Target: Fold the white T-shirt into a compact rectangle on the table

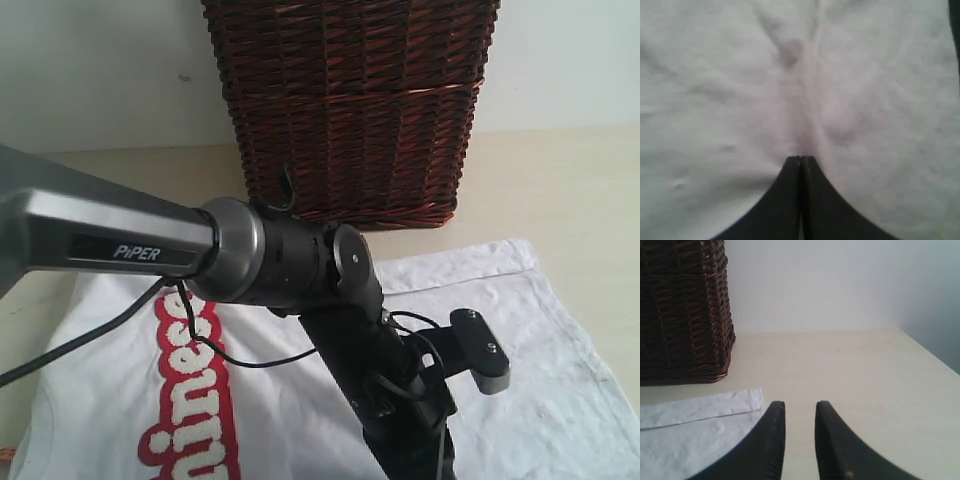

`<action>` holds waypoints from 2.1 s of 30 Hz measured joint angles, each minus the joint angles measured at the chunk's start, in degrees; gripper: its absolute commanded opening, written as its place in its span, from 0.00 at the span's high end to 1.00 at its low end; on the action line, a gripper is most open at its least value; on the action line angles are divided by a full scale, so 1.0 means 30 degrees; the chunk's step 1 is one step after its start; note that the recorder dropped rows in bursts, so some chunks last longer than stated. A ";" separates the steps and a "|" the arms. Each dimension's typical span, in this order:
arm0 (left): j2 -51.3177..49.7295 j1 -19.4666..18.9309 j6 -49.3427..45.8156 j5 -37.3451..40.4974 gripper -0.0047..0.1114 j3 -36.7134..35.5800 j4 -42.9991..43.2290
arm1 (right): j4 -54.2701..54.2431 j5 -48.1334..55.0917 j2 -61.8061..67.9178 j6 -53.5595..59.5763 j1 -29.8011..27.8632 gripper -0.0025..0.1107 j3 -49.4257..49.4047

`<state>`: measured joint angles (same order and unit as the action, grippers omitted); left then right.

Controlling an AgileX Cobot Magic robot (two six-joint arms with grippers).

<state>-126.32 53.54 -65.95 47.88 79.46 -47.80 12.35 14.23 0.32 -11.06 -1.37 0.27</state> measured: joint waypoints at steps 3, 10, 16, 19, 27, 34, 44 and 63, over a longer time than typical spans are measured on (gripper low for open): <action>-0.0006 0.0130 0.0000 -0.0154 0.96 0.0000 -0.0912 | 0.0000 0.0000 0.0000 0.0000 0.0000 0.77 0.0000; 0.0738 -0.0081 0.0000 -0.2027 0.96 0.1334 -0.1385 | 0.0000 0.0000 0.0000 0.0000 0.0000 0.77 0.0000; -0.0369 -0.0081 -0.0320 -0.2814 0.96 0.3416 -0.1488 | 0.0000 0.0000 0.0000 0.0000 0.0000 0.77 0.0000; -0.1321 -0.0081 -0.0347 -0.2858 0.96 0.4010 -0.1522 | 0.0000 0.0000 0.0000 0.0000 0.0000 0.77 0.0000; -0.2619 0.0446 -0.1068 -0.4066 0.96 0.5277 -0.4376 | 0.0000 0.0000 0.0000 0.0000 0.0000 0.77 0.0000; -0.2095 0.0483 -0.1552 -0.4702 0.96 0.6305 -0.5340 | 0.0000 0.0000 0.0000 0.0000 0.0000 0.77 0.0000; -0.0966 -0.7134 -0.0320 0.0173 0.80 0.5806 -0.2110 | 0.0000 0.0000 0.0000 0.0000 0.0000 0.77 0.0000; -0.0876 -0.9634 -1.4884 0.2362 0.51 0.2782 -0.1356 | 0.0000 0.0000 0.0000 0.0000 0.0000 0.77 0.0000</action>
<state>-128.95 24.64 -110.60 54.97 87.81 -51.87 12.35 14.23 0.32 -11.06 -1.37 0.27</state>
